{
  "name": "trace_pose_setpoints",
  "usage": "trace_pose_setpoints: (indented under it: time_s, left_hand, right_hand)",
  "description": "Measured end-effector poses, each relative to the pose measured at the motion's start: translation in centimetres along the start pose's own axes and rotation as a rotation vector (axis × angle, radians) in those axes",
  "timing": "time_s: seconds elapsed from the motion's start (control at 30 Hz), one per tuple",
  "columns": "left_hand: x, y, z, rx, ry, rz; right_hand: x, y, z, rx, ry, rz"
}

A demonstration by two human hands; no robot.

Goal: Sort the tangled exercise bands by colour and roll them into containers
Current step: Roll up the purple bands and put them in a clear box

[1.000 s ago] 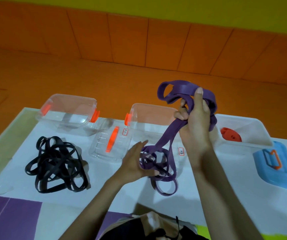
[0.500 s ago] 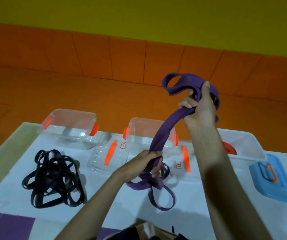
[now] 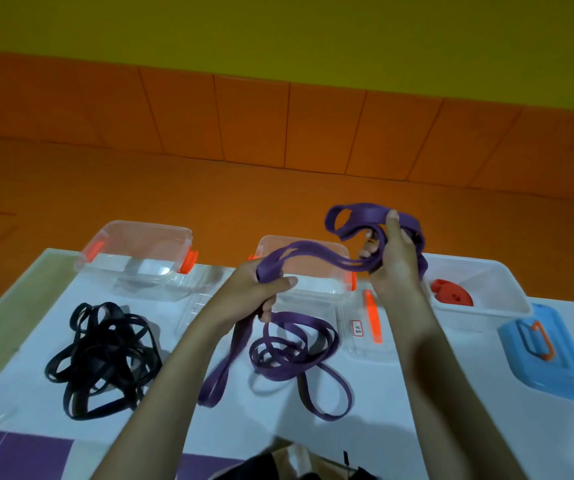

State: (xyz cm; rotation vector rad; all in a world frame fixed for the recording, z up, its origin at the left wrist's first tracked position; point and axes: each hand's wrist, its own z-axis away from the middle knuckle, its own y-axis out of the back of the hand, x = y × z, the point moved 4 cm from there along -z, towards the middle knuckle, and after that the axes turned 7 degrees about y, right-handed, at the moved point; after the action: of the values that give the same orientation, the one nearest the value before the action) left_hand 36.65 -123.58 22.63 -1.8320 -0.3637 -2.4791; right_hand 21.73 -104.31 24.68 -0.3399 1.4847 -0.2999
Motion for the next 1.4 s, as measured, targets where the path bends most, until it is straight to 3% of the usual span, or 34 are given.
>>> trace_pose_setpoints:
  time_s: [0.27, 0.43, 0.57, 0.67, 0.73, 0.83, 0.97, 1.03, 1.1, 1.2, 1.27, 1.4]
  left_hand:
    - [-9.1, 0.3, -2.8, 0.001, 0.136, -0.527]
    - [-14.1, 0.1, -3.7, 0.131, 0.224, -0.685]
    - [-17.0, 0.5, -3.6, 0.195, 0.309, -0.876]
    - [-18.3, 0.7, -3.4, 0.307, 0.309, -1.079]
    - [-19.2, 0.9, -3.4, 0.32, 0.347, -1.179]
    - [-20.2, 1.0, -3.3, 0.292, 0.395, -1.142]
    - [-20.0, -0.1, -3.2, 0.075, 0.427, -1.065]
    - [-17.7, -1.3, -3.1, -0.041, 0.335, -0.812]
    - [-14.5, -3.0, -3.2, -0.084, 0.235, -0.39]
    - [-10.9, -5.8, -3.6, -0.189, 0.247, -0.067]
    - [-9.9, -7.2, -3.9, -0.242, 0.23, -0.06]
    - [-9.8, -7.7, -4.4, -0.111, 0.084, -0.092]
  right_hand:
    - [5.1, 4.7, 2.2, -0.163, -0.146, 0.632]
    - [7.6, 6.6, 4.5, -0.216, -0.295, 0.689]
    - [8.9, 8.4, 4.8, -0.272, -0.347, 0.89]
    - [9.7, 9.6, 3.9, -0.316, -0.269, 1.108]
    - [10.3, 10.1, 3.9, -0.324, -0.191, 0.989]
    - [10.8, 9.5, 5.1, -0.363, -0.06, 0.832]
    - [12.0, 8.2, 6.5, -0.423, 0.094, 0.946]
    - [12.5, 7.8, 6.8, -0.482, 0.112, 1.044]
    - [13.4, 7.4, 7.2, -0.555, 0.135, 1.124]
    - [14.6, 6.4, 8.1, -0.731, 0.255, 1.25]
    - [15.3, 5.9, 8.7, -0.833, 0.311, 1.326]
    - [15.2, 5.2, 9.5, -0.885, 0.288, 1.257]
